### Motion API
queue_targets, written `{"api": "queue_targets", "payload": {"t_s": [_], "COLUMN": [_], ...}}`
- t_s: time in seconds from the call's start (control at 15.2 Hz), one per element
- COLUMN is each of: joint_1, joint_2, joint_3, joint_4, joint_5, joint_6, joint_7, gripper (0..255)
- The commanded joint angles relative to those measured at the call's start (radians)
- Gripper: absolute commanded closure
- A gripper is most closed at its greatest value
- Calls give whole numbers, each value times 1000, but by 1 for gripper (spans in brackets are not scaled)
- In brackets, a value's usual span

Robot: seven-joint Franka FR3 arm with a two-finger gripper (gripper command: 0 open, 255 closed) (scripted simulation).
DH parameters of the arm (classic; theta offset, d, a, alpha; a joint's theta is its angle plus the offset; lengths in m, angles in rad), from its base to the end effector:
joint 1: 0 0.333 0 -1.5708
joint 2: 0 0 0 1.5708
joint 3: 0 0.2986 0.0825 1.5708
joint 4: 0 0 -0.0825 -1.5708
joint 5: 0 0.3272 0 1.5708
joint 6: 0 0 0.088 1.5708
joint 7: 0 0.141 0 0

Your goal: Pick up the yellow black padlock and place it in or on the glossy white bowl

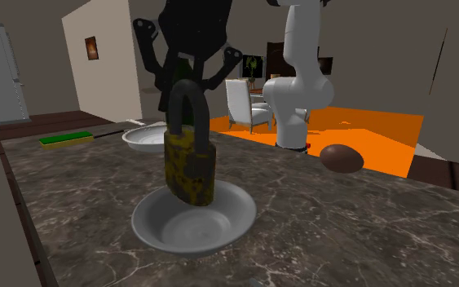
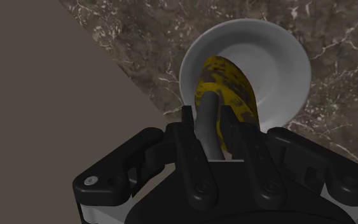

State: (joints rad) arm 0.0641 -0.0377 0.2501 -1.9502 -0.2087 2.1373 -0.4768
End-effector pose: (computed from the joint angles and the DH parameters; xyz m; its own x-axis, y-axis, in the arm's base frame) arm 0.5035 0.1494 0.4857 0.6208 0.7785 0.0926 0.7347 -0.6189 0.2777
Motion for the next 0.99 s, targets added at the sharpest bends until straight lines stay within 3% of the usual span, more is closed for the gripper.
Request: {"api": "queue_targets", "payload": {"t_s": [0.0,0.26,0.79,0.86,0.92], "joint_1": [0,-1,-1,-1,-1], "joint_2": [4,17,17,17,17], "joint_3": [0,0,0,0,0], "joint_4": [-24,-64,-64,-64,-64], "joint_5": [-5,-17,-17,-17,-17], "joint_6": [28,79,79,79,79], "joint_7": [7,22,22,22,22], "gripper": [255,255,255,0,0]}}
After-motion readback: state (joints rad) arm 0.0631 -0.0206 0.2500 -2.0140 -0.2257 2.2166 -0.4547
